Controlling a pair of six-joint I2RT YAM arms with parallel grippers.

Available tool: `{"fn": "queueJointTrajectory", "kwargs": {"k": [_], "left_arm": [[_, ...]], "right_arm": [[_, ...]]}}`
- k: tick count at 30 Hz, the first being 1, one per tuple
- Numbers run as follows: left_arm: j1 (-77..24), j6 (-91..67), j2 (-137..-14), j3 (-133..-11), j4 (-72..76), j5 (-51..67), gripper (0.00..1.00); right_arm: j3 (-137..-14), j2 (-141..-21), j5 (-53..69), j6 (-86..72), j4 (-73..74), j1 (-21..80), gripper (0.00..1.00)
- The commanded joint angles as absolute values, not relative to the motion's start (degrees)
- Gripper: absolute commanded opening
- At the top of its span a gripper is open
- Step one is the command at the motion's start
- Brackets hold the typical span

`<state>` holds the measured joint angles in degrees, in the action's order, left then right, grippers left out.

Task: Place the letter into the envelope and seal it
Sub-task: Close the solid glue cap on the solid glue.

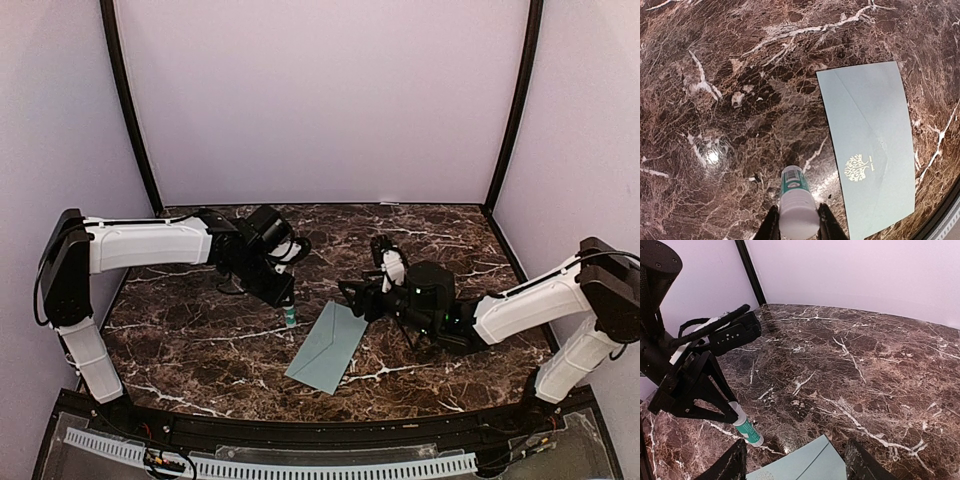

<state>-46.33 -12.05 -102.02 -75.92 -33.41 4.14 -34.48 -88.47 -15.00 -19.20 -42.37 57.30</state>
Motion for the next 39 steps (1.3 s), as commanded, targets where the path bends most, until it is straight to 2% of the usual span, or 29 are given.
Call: {"fn": "queueJointTrajectory", "kwargs": {"k": [1, 18, 22, 26, 33, 39], "left_arm": [[-46.32, -10.99, -105.90, -72.16, -39.15, 5.79, 0.14], [-46.75, -10.66, -107.68, -70.99, -40.19, 5.83, 0.13], [-46.84, -10.78, -107.39, -71.73, -40.59, 5.46, 0.16], [-46.93, -11.04, -106.92, -73.18, -40.76, 4.83, 0.26], [-46.99, -11.24, -105.25, -75.05, -39.98, 3.20, 0.51], [-47.02, -11.61, -103.50, -75.59, -38.35, 2.29, 0.66]], "right_arm": [[-34.92, -86.79, -15.44, -19.25, -42.81, 56.95, 0.63], [-34.72, -85.87, -16.07, -19.04, -42.28, 56.91, 0.63], [-34.64, -85.44, -16.39, -18.90, -42.12, 56.94, 0.63], [-34.63, -84.96, -16.67, -18.82, -41.60, 56.95, 0.63], [-34.67, -84.21, -17.09, -18.63, -40.87, 56.95, 0.63], [-34.87, -84.23, -17.09, -18.59, -40.63, 56.95, 0.63]]}}
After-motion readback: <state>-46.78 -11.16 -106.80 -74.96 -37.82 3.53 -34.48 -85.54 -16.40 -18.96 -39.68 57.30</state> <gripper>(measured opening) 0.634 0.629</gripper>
